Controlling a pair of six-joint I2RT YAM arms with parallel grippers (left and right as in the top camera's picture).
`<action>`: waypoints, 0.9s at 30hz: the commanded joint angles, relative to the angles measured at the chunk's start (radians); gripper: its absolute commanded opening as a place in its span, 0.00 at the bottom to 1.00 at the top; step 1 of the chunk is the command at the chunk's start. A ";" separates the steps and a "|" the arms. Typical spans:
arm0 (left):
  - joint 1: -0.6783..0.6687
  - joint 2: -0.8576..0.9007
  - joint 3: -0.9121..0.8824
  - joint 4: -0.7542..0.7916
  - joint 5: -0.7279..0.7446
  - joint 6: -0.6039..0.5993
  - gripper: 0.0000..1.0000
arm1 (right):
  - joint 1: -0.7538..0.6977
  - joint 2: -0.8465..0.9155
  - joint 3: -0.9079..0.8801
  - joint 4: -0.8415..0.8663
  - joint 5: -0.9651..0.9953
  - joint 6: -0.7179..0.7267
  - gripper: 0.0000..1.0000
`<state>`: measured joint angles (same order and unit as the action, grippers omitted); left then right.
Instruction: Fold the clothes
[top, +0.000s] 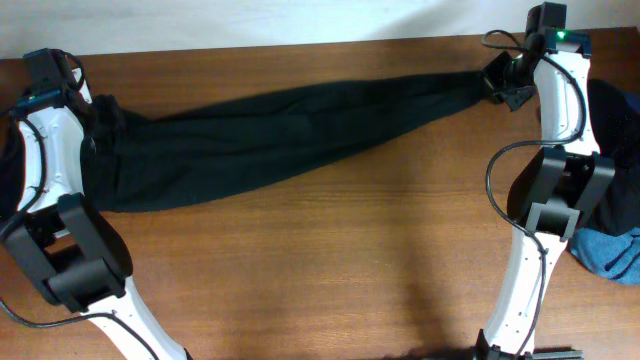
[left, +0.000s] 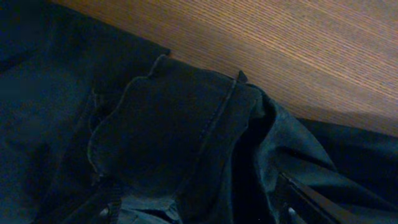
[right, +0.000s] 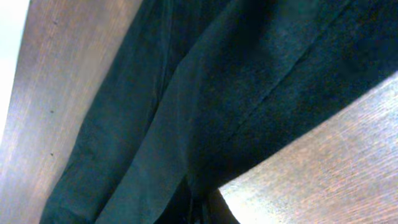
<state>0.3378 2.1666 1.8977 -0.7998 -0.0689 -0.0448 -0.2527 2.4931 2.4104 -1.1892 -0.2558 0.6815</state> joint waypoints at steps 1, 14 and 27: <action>0.002 -0.005 0.003 0.000 -0.011 0.016 0.79 | 0.003 -0.033 0.013 -0.011 -0.025 0.007 0.04; 0.002 -0.005 0.003 0.000 -0.011 0.016 0.79 | 0.004 -0.033 0.013 -0.041 -0.021 0.003 0.23; 0.005 -0.005 0.003 -0.001 -0.011 0.016 0.79 | 0.004 -0.033 0.001 -0.037 0.024 0.007 0.22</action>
<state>0.3378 2.1666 1.8977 -0.8001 -0.0689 -0.0448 -0.2527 2.4931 2.4104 -1.2285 -0.2523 0.6838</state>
